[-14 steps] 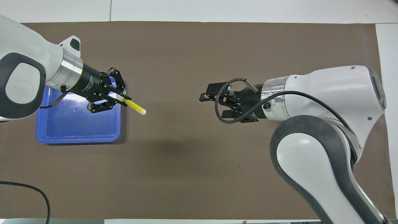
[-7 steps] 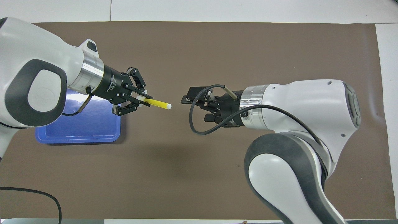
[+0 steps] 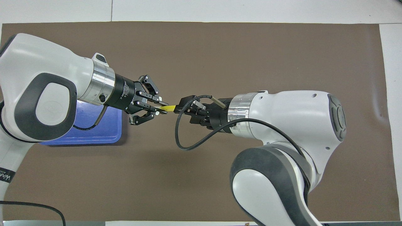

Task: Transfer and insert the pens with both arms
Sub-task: 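Grasp the yellow pen with the right gripper, open the left gripper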

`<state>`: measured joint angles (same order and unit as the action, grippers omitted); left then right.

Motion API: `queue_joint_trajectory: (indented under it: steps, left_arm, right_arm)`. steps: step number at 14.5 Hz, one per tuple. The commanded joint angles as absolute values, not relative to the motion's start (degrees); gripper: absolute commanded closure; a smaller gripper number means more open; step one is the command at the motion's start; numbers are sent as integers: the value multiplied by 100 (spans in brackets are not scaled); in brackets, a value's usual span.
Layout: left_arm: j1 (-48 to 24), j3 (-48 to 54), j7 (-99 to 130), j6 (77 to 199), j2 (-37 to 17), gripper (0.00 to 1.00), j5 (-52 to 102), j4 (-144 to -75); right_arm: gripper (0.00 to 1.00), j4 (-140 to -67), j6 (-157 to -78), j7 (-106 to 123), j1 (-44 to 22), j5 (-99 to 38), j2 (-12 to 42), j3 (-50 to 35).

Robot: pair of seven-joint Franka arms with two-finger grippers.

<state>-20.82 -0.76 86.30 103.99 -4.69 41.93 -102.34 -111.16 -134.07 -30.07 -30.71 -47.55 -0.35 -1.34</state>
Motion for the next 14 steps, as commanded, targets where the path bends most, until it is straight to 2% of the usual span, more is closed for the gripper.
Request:
queue_joint_trajectory:
  steps: [1,7,8,10,14]
  left_arm:
    - [-2171,-141,8859,10678,-158,100,4351,-10591]
    - [-2232,-141,8912,10846,-114,100,4430,-10696]
    - [-2250,-141,8921,10872,-114,100,4430,-10696]
    - [-2250,-141,8938,10890,-114,100,4430,-10696]
    - [-2250,-141,8965,10916,-106,100,4465,-10696]
  right_arm:
    - [38,-11188,-13780,-2786,-3120,-4799,26,-141]
    - [39,-11136,-13834,-2795,-3164,-4799,62,-141]
    - [43,-11136,-13834,-2786,-3164,-4799,62,-141]
    - [57,-11136,-13834,-2786,-3164,-4799,62,-141]
    - [57,-11109,-13938,-2795,-3155,-4799,105,-132]
